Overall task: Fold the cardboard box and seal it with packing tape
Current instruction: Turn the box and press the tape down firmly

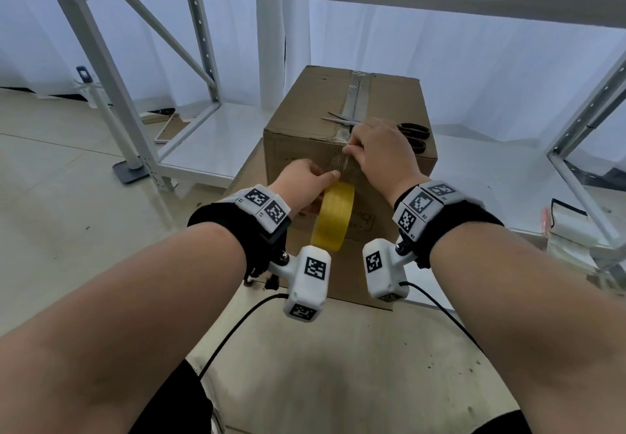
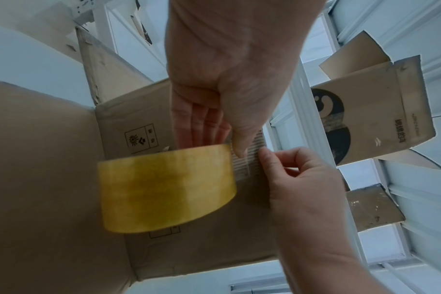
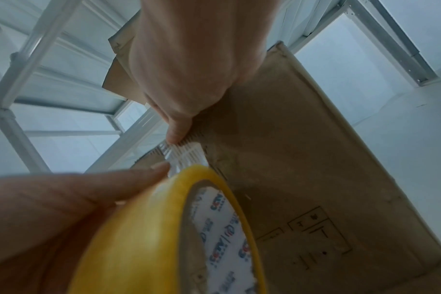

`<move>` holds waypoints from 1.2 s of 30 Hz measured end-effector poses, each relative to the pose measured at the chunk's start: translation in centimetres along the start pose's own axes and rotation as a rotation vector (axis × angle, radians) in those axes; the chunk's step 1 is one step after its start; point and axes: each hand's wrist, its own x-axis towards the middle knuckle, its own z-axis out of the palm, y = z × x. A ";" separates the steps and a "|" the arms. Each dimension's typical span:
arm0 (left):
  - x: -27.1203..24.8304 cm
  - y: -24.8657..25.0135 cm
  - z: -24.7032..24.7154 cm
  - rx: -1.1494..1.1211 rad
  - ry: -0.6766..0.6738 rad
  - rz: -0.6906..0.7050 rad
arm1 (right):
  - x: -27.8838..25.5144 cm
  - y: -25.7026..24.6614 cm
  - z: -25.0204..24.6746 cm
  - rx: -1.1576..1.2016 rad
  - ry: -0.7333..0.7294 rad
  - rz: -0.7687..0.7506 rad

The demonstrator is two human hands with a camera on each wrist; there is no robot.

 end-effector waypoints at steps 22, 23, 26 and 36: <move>4.7 0.1 -1.4 0.864 0.290 0.759 | -1.1 1.1 2.1 -0.140 -0.009 -0.107; 4.7 0.1 -1.4 0.876 0.292 0.761 | -0.9 1.0 1.9 -0.151 -0.023 -0.111; 4.6 0.5 -1.6 0.897 0.275 0.797 | -0.3 0.9 1.1 -0.152 -0.024 -0.157; 4.3 0.8 -1.7 0.843 0.269 0.789 | -0.7 0.8 1.3 -0.139 0.001 -0.103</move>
